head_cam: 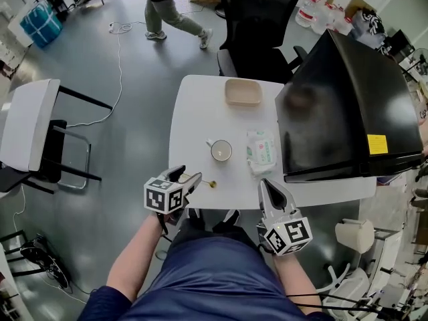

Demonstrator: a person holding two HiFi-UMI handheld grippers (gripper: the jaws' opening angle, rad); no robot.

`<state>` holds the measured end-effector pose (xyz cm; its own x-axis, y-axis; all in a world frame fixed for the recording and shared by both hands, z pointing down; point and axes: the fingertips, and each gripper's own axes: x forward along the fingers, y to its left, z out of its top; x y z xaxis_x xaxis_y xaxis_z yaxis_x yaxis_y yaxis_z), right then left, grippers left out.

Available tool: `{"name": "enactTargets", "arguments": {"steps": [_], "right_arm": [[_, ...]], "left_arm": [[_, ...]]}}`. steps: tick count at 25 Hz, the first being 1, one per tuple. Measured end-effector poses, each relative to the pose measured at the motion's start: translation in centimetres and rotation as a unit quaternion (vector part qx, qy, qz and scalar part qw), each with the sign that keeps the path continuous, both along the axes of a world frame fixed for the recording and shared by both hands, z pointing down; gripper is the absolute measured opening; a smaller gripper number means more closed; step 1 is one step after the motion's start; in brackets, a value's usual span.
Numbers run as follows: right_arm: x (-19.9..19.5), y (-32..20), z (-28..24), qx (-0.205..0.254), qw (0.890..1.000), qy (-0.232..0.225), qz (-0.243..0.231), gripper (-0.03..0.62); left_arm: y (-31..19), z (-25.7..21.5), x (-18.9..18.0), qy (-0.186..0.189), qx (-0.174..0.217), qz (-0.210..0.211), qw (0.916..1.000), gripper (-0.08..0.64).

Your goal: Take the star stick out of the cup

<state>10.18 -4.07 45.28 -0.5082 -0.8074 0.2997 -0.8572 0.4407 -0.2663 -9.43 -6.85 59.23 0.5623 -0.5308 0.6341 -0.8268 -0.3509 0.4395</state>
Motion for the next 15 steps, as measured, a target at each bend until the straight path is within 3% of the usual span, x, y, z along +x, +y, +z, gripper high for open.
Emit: {"name": "enactTargets", "arguments": {"steps": [3, 6, 10, 15], "right_arm": [[-0.7, -0.4, -1.2, 0.013, 1.0, 0.005, -0.013, 0.006], [-1.4, -0.9, -2.5, 0.03, 0.999, 0.007, -0.023, 0.006], [-2.2, -1.2, -4.0, 0.059, 0.998, 0.017, -0.031, 0.006], [-2.5, -1.3, -5.2, 0.083, 0.995, 0.029, -0.036, 0.006]], "left_arm": [[-0.5, -3.9, 0.0, -0.029, 0.082, 0.018, 0.996, 0.191], [-0.9, -8.5, -0.5, -0.049, 0.173, 0.004, 0.9837, 0.022], [-1.1, -14.0, -1.1, -0.057, 0.274, -0.022, 0.9599, 0.005], [-1.1, -19.1, -1.8, -0.061, 0.353, -0.051, 0.9323, 0.005]]}}
